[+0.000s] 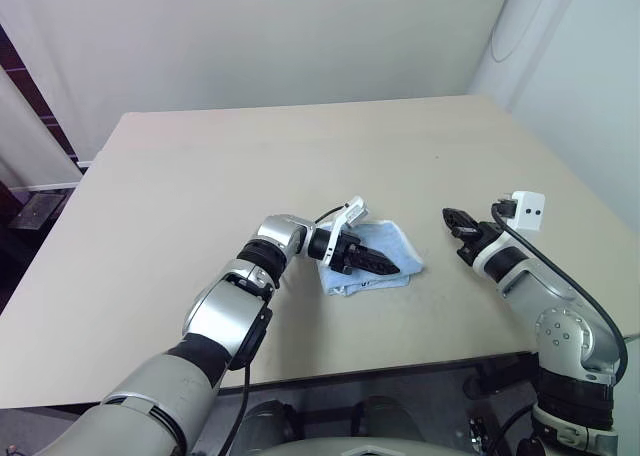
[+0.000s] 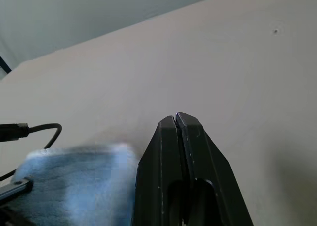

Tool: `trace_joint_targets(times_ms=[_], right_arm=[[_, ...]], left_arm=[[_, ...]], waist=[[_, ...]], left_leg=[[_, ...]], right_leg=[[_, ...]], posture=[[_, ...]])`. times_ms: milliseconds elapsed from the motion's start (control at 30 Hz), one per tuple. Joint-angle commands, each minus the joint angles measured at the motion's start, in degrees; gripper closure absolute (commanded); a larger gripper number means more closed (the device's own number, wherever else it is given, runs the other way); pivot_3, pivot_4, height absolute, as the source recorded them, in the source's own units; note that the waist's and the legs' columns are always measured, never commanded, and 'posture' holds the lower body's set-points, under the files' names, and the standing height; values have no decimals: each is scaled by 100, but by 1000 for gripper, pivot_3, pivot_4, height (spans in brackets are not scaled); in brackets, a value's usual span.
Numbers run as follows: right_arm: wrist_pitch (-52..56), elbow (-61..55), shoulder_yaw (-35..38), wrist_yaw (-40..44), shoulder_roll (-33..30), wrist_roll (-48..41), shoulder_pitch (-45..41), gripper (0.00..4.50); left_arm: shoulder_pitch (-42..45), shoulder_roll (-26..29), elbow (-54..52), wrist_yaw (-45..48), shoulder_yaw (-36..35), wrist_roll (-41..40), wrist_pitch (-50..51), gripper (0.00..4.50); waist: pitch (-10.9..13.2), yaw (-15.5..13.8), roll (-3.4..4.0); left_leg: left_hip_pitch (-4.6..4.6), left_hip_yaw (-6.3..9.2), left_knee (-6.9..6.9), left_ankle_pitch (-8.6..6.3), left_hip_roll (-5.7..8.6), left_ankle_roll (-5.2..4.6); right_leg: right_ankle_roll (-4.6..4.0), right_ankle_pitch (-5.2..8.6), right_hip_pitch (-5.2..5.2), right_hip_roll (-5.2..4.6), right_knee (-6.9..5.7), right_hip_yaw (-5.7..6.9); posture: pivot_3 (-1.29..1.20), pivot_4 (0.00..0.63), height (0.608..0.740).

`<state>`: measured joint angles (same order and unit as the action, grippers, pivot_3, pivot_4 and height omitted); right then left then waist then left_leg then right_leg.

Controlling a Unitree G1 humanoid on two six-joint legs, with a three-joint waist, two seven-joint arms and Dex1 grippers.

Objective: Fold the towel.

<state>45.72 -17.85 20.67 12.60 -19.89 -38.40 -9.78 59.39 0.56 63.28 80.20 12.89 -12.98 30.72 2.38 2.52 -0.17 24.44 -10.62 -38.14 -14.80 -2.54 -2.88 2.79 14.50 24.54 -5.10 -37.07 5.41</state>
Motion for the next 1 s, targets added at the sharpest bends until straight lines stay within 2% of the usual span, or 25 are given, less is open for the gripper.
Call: trace_joint_targets(times_ms=[33, 167, 200, 367, 467, 633, 700, 800, 900, 1000], right_arm=[[-169, -104, 3, 74, -58, 1, -87, 4500], [-244, -17, -47, 96, -109, 113, -151, 4500], [-275, 0, -51, 122, -102, 118, -173, 4500], [-442, -45, -361, 620, -216, 154, -153, 4500], [-643, -132, -593, 892, -308, 261, -147, 4500], [-750, 8, -831, 1395, -416, 203, -327, 4500], [-776, 77, -872, 1594, -404, 121, -388, 4500], [-820, 242, -990, 1912, -375, 72, -447, 4500], [-893, 631, -1158, 2173, -282, 105, -544, 4500], [-1106, 1131, -1441, 2448, -165, 312, -560, 4500]], left_arm=[[137, 91, -381, 222, -194, -65, 120, 1665], [-24, 347, -1184, 260, -365, -227, 240, 210], [-119, 411, -1461, 124, -479, -275, 125, 45], [-629, 861, -2647, -343, -759, -400, 238, 45], [-971, 1014, -3070, -762, -913, -385, -68, 659], [-1617, 1341, -3844, -940, -990, -528, -70, 2517], [-1875, 1443, -4018, -1006, -875, -370, -451, 3265], [-2082, 1399, -4075, -1281, -934, -376, -647, 4397], [-2146, 1215, -3752, -1833, -889, -125, -1099, 4482], [-2292, 968, -3476, -1915, -891, -158, -1493, 4482]], waist=[[0, 1, 0], [0, 4, 0], [0, 8, 1], [-2, 12, 4], [-2, 4, 4], [-2, -2, 3], [-2, -5, 3], [-3, -12, 3], [-3, -15, 2], [-5, -10, 1]], left_leg=[[0, 0, 0, 0, 0, 0], [0, 0, -1, 0, -1, 0], [0, 0, -1, 0, -2, 0], [-4, 0, -2, 1, -10, 1], [-6, 0, -2, 2, -13, 1], [-5, -1, -9, 2, -13, 1], [-5, -1, -11, 2, -13, 2], [-7, -1, -13, 1, -12, 3], [-6, -1, -17, 1, -12, 3], [-9, -1, -18, 1, -12, 2]], right_leg=[[0, 0, 0, 0, 0, 0], [0, 0, 0, 1, -1, -1], [0, 0, 0, 2, -1, -2], [0, -1, -2, 10, -4, -8], [1, -1, -3, 13, -7, -8], [6, -4, -7, 11, -7, -8], [2, -3, -8, 10, -7, -7], [-2, -3, -12, 9, -7, -7], [-3, -5, -12, 7, -7, -7], [-4, -6, -16, 8, -7, -6]], posture=[[0, 0, 740], [0, 0, 740], [0, 0, 740], [0, 0, 740], [0, 0, 740], [0, 0, 740], [0, 0, 740], [0, 0, 740], [0, 0, 740], [0, 0, 740]])
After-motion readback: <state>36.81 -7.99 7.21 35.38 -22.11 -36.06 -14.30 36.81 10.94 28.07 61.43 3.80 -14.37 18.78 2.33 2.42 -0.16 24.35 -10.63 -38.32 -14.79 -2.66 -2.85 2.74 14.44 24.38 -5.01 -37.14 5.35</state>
